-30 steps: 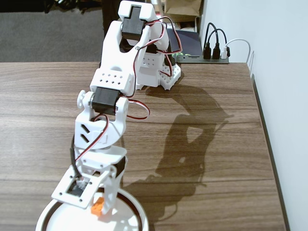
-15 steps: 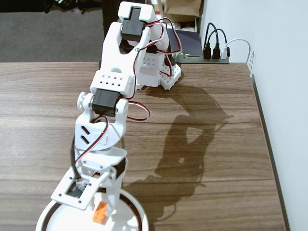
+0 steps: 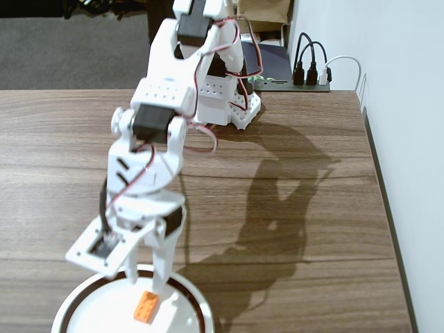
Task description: Grasp a lego block and put it on the plate.
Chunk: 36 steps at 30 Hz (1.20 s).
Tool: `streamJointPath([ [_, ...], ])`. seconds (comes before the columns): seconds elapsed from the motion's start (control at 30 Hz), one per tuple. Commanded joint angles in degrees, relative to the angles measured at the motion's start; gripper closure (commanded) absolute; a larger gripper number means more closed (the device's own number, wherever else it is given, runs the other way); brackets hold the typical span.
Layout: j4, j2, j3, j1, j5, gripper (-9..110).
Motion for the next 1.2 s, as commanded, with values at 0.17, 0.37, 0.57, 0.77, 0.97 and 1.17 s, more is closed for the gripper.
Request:
streamJointPath([
  [0.17, 0.35, 21.45, 16.17, -3.25, 3.08, 89],
  [0.37, 0.26, 36.47, 32.52, -7.29, 8.00, 101],
  [0.57, 1.23, 48.34, 43.86, -9.67, 14.50, 101],
  [0.77, 1.05, 58.01, 53.53, -12.13, 23.99, 101],
  [0.97, 0.79, 68.12, 62.31, -13.27, 33.40, 101],
  [1.17, 0.70, 78.66, 70.93, -14.15, 43.68, 101],
])
